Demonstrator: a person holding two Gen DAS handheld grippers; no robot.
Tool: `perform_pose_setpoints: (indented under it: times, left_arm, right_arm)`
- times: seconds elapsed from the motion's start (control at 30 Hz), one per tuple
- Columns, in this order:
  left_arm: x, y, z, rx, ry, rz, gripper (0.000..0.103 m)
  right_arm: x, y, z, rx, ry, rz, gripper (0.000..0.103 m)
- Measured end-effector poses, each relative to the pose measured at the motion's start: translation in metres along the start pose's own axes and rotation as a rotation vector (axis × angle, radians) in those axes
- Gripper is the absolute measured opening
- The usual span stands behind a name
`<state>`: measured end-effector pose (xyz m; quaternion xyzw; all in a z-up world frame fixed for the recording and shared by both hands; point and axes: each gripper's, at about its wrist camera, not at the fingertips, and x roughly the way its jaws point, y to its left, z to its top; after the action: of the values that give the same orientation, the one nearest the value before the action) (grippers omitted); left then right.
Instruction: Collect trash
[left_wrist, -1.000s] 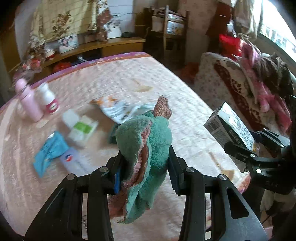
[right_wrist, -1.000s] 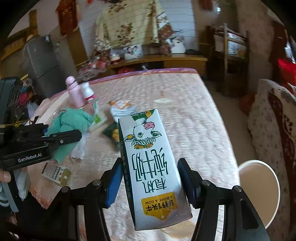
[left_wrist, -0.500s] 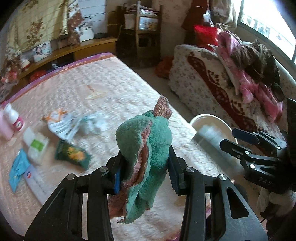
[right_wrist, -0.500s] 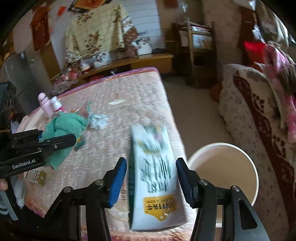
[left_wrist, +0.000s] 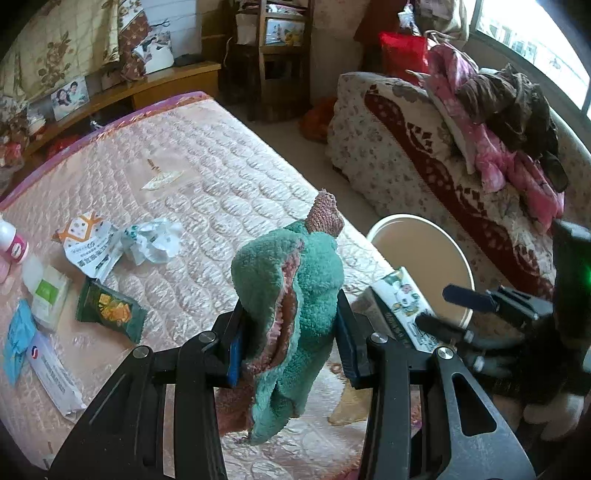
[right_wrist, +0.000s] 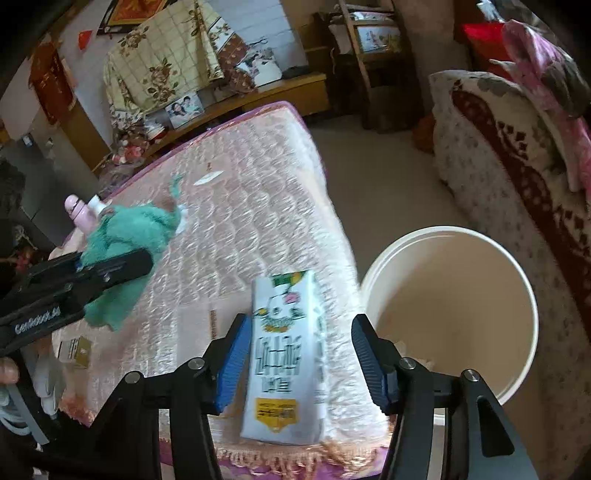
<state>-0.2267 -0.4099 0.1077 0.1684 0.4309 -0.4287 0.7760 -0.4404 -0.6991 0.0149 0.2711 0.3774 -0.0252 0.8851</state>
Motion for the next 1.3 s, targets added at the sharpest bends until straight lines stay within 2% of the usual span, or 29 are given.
perform_pose_setpoints:
  times: [0.03,0.13,0.2,0.3,0.37,0.5,0.8,1.0,1.1,1.23,1.3]
  left_arm:
    - [0.001,0.003,0.000,-0.009,0.004,0.001,0.039]
    - [0.003,0.007,-0.002,-0.025,0.011,-0.005,0.039]
    - [0.004,0.005,-0.003,-0.024,0.016,-0.010,0.039]
    - [0.006,-0.003,0.000,-0.014,0.017,-0.027,0.039]
    - [0.008,-0.010,0.003,-0.007,0.016,-0.041,0.039]
    - [0.016,-0.033,0.011,0.014,0.021,-0.074,0.039]
    - [0.049,-0.094,0.031,0.043,0.063,-0.182,0.039]
    - [0.066,-0.117,0.041,0.022,0.073,-0.239,0.040]
    - [0.070,-0.122,0.044,0.005,0.067,-0.273,0.042]
    - [0.076,-0.123,0.046,-0.017,0.071,-0.321,0.052]
    - [0.076,-0.120,0.046,-0.029,0.069,-0.343,0.057]
  right_arm:
    - [0.004,0.005,-0.002,-0.016,0.014,-0.004,0.064]
    - [0.024,0.020,-0.008,-0.070,0.075,-0.025,0.067]
    - [0.034,0.023,-0.012,-0.088,0.097,-0.046,0.054]
    - [0.028,0.019,-0.012,-0.078,0.074,-0.040,0.053]
    - [0.013,0.009,-0.009,-0.061,0.026,-0.054,0.053]
    - [-0.009,-0.017,-0.003,-0.022,-0.015,-0.107,0.053]
    - [-0.025,-0.087,0.002,0.102,-0.036,-0.205,0.053]
    - [-0.023,-0.115,0.002,0.152,-0.036,-0.250,0.053]
    - [-0.022,-0.126,0.002,0.172,-0.040,-0.266,0.053]
    - [-0.021,-0.137,0.001,0.205,-0.049,-0.272,0.054]
    - [-0.021,-0.141,0.000,0.227,-0.054,-0.263,0.065]
